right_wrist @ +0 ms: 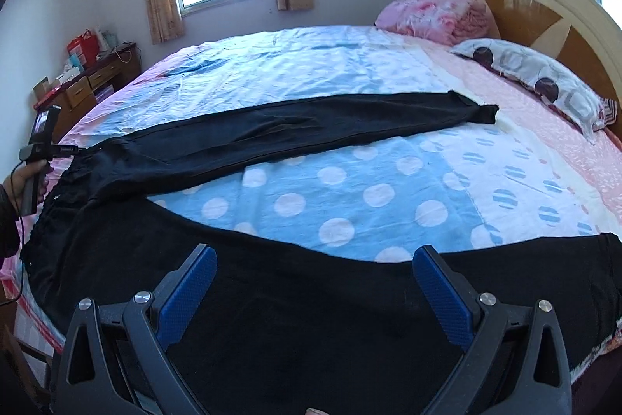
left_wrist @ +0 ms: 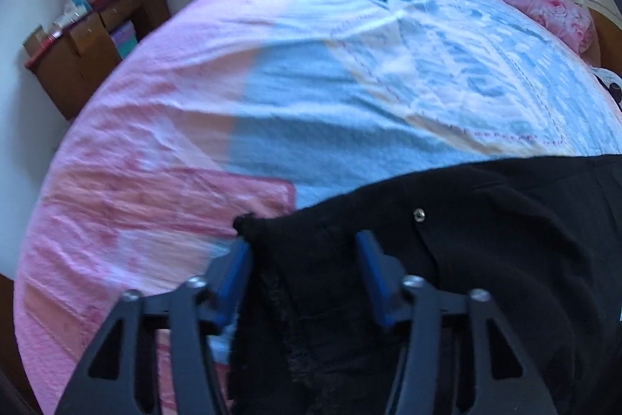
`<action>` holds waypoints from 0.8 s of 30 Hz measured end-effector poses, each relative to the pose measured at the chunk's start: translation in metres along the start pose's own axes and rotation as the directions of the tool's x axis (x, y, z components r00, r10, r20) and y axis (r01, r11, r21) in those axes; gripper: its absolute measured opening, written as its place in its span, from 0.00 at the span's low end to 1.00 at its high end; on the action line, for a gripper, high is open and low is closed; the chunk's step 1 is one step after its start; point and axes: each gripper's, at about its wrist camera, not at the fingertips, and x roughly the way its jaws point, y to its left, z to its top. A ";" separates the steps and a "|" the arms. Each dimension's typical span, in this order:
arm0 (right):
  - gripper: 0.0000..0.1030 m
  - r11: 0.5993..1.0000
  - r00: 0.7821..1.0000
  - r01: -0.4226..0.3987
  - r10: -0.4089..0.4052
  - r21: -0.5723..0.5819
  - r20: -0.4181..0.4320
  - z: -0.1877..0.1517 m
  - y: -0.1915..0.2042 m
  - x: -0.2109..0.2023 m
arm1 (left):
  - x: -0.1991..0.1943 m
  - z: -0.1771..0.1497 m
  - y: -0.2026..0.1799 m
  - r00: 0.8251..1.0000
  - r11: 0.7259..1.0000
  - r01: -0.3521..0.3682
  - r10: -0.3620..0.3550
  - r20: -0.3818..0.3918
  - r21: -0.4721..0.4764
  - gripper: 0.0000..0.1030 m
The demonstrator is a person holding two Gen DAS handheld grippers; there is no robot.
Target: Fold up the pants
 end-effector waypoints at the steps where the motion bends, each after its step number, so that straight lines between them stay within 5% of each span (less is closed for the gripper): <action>1: 0.99 1.000 1.000 -0.008 0.008 0.006 -0.010 0.005 -0.006 0.004 | 0.000 -0.002 -0.002 1.000 1.000 -0.006 0.006 0.006 0.009 0.46; 7: 0.99 0.998 1.000 0.028 -0.027 0.054 -0.011 0.054 -0.060 0.016 | -0.001 0.002 0.001 0.998 0.998 0.063 -0.063 -0.020 0.005 0.22; 16: 0.79 0.955 0.995 0.076 -0.056 0.285 -0.079 0.148 -0.200 0.079 | 0.002 0.003 -0.006 0.999 0.998 0.021 -0.019 -0.038 0.064 0.22; 24: 0.72 0.950 0.981 0.153 -0.114 0.271 -0.157 0.213 -0.261 0.159 | 0.005 -0.001 -0.001 0.999 0.998 0.048 -0.048 -0.005 0.042 0.22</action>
